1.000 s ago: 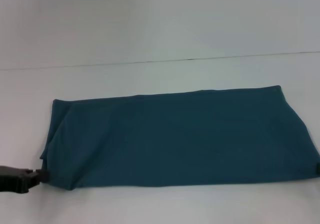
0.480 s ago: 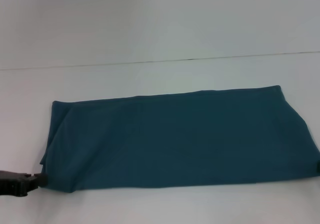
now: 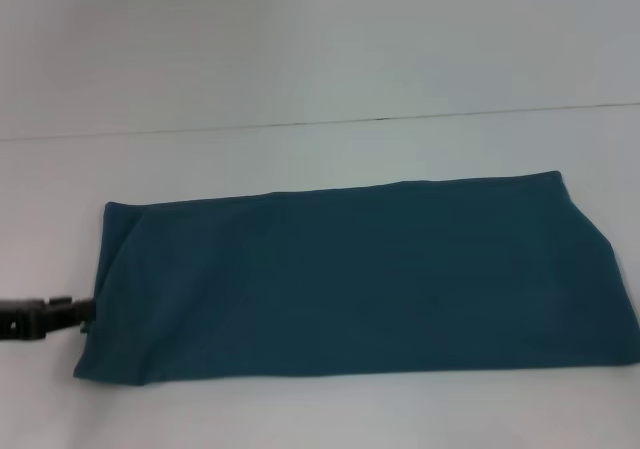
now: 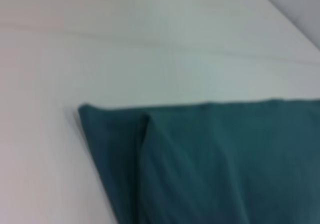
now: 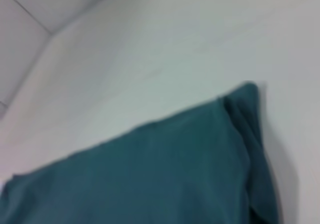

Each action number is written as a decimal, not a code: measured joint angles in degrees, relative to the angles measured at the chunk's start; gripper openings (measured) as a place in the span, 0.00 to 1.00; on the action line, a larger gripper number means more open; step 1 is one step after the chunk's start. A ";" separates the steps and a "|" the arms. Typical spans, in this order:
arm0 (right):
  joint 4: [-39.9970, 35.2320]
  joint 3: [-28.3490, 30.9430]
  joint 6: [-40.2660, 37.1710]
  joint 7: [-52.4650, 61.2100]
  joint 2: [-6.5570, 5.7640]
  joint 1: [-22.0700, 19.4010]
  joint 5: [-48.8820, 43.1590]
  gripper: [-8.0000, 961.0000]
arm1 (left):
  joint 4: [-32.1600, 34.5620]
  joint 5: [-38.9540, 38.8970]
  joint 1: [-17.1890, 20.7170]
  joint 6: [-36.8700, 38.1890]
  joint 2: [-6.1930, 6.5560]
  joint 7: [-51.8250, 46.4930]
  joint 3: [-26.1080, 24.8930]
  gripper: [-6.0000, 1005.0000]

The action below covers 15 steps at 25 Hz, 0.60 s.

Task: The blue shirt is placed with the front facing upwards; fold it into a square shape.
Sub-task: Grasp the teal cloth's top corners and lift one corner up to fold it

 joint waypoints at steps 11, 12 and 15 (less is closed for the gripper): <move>0.71 0.08 0.57 -3.65 1.64 2.94 6.91 0.64 | -5.61 -5.12 -4.46 -10.40 -0.28 -0.01 0.85 0.60; 0.72 -0.03 0.75 -3.68 1.78 3.39 6.91 0.65 | -6.36 -4.96 -4.74 -11.33 -0.15 0.01 1.12 0.63; 0.73 -0.19 1.28 -3.70 2.28 4.48 6.92 0.66 | -7.45 -4.88 -5.05 -13.98 -0.04 0.13 1.91 0.72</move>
